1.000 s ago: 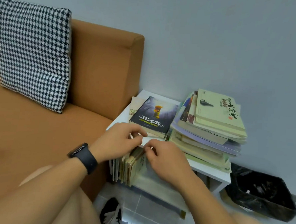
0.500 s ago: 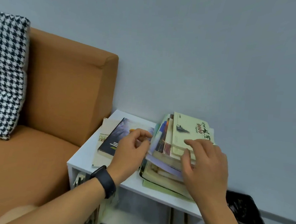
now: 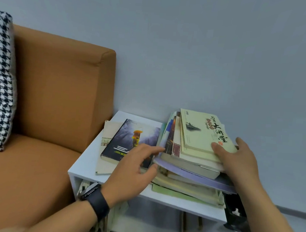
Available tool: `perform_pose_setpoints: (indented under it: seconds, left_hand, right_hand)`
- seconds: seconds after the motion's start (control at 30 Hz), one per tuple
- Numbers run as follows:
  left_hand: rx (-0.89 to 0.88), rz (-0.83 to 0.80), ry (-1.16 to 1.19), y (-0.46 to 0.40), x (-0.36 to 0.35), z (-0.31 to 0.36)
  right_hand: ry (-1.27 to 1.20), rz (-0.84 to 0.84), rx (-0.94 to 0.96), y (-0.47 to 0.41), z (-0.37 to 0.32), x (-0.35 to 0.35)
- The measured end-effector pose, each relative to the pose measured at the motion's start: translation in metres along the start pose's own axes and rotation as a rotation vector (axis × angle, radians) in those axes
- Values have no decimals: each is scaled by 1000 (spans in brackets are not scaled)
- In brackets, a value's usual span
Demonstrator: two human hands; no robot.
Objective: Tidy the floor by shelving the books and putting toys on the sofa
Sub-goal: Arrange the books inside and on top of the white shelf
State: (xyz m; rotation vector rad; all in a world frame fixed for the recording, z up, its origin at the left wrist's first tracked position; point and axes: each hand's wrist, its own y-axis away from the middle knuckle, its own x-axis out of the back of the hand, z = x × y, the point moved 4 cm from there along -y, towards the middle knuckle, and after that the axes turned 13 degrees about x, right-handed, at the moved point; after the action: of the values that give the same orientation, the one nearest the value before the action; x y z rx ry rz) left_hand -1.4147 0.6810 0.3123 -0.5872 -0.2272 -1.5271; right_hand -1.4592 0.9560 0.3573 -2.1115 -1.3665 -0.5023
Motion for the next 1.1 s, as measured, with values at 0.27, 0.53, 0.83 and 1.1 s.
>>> perform_pose_setpoints:
  seconds: [0.27,0.53,0.83,1.1]
  left_hand:
    - [43,-1,41,9,-3,3]
    - [207,-80,425,4,-1,3]
    - [304,-246,568,-6,-10,3]
    - [500,-292,898,-8,0,-6]
  right_hand:
    - [-32,180,176,20,-18,20]
    - [-300,276,215,48,-35,23]
    - [527,199,475,44,-47,13]
    - [281,-1,424,40,-41,-15]
